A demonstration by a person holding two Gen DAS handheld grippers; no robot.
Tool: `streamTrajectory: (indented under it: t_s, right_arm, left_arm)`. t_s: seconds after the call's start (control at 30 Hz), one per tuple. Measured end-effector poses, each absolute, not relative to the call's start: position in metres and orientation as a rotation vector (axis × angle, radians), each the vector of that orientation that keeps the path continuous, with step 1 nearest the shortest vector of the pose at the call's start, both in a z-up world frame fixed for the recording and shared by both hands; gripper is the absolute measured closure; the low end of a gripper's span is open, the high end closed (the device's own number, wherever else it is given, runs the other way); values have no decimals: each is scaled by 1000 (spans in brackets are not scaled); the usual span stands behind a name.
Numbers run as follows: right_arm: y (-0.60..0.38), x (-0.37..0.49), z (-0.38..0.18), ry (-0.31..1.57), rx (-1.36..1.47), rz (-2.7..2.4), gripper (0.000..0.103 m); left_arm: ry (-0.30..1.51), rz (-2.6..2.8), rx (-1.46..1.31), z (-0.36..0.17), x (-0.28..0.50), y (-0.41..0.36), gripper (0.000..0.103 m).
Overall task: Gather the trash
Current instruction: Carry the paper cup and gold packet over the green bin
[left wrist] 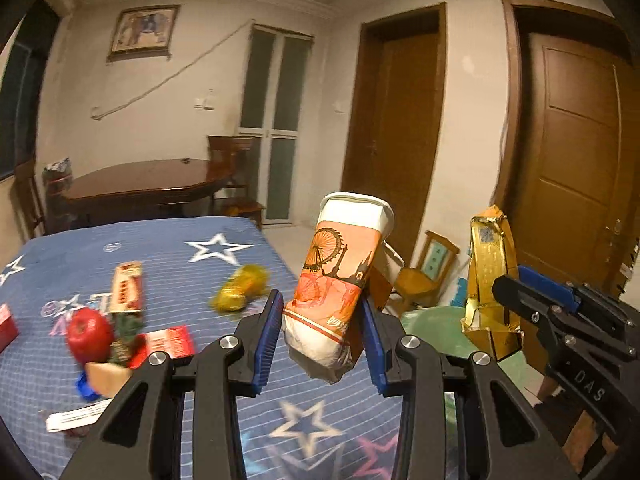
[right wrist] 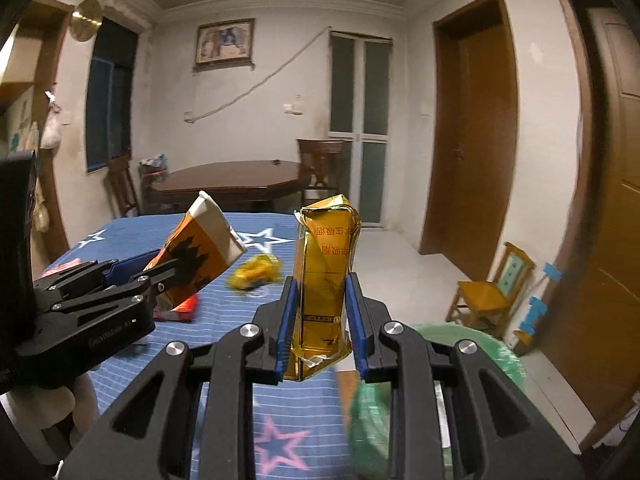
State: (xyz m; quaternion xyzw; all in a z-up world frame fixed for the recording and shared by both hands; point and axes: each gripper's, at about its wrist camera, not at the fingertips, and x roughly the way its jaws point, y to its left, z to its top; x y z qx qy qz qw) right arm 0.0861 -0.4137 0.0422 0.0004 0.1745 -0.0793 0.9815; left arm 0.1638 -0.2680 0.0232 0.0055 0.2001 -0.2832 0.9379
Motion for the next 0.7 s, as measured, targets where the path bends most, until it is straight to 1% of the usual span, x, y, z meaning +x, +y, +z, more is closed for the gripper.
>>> streamTrajectory:
  t_s: [0.2, 0.37, 0.5, 0.7]
  right_arm:
    - [-459, 84, 41, 394, 17, -227, 80]
    - [-498, 86, 27, 471, 79, -252, 80]
    - [-530, 91, 13, 546, 143, -254, 80]
    - [-561, 103, -5, 655, 220, -238, 80]
  left_arm:
    - [455, -660, 45, 18, 171, -328, 63]
    - [521, -729, 75, 8, 180, -377, 63]
    - [586, -779, 97, -6, 189, -413, 63]
    - [721, -822, 127, -44, 211, -463, 63]
